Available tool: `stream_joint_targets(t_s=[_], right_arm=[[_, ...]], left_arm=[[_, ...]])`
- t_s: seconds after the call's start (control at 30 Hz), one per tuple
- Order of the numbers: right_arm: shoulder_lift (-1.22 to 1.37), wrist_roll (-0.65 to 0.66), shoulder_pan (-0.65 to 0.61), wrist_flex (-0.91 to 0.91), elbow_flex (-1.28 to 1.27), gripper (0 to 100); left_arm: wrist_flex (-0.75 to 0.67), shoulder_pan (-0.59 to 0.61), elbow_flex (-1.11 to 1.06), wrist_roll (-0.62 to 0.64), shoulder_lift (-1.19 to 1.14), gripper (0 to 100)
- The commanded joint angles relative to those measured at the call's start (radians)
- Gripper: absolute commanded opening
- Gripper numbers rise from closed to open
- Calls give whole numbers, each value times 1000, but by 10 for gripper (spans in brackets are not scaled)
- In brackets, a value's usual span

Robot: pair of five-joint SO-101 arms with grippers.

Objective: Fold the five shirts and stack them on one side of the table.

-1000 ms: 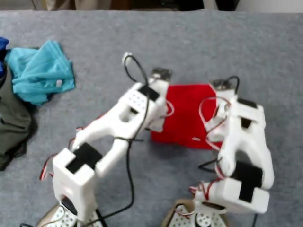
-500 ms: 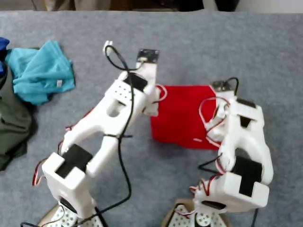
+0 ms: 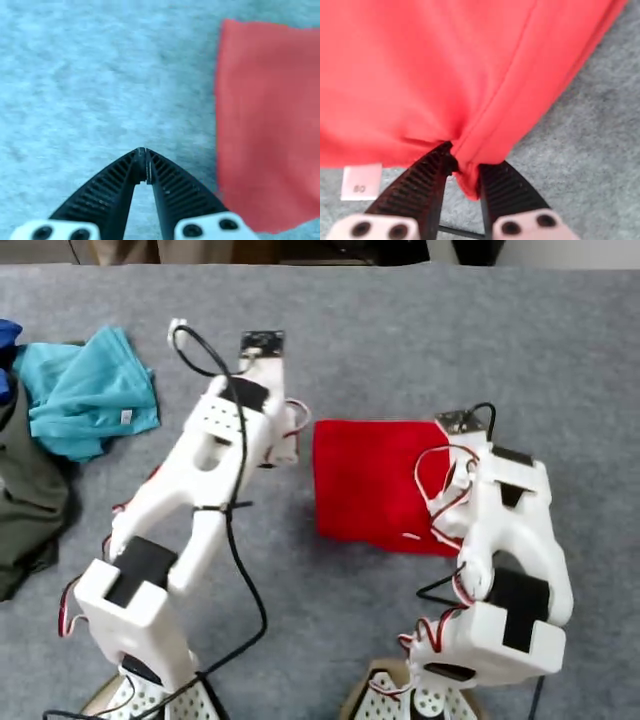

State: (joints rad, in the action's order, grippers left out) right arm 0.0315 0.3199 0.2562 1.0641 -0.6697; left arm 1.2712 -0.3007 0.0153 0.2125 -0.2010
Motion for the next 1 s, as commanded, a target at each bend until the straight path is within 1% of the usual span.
stream_joint_targets(t_s=[0.0,0.03,0.17,0.27,0.37,0.5,0.63,0.73,0.83,0.9,0.97], right_arm=[[-51,-5,-27,61,79,4],[-68,-6,-19,84,111,4],[-105,-34,79,224,255,4],[-114,-26,154,272,312,4],[-114,12,231,278,321,4],[-108,81,364,272,321,4],[-107,166,509,270,325,4],[-107,212,585,249,325,4],[-107,221,572,241,320,4],[-110,213,510,241,328,4],[-117,190,407,239,337,4]], left_arm=[[17,72,48,-57,53,21],[14,95,46,-71,53,21],[-14,210,32,-110,42,21],[-18,285,17,-143,42,21],[-14,353,15,-163,42,21],[-12,420,15,-184,42,21],[-11,460,15,-199,42,21],[-11,471,3,-199,42,21],[-11,466,-29,-199,42,21],[-11,462,-52,-198,42,21],[-12,462,-72,-196,44,21]])
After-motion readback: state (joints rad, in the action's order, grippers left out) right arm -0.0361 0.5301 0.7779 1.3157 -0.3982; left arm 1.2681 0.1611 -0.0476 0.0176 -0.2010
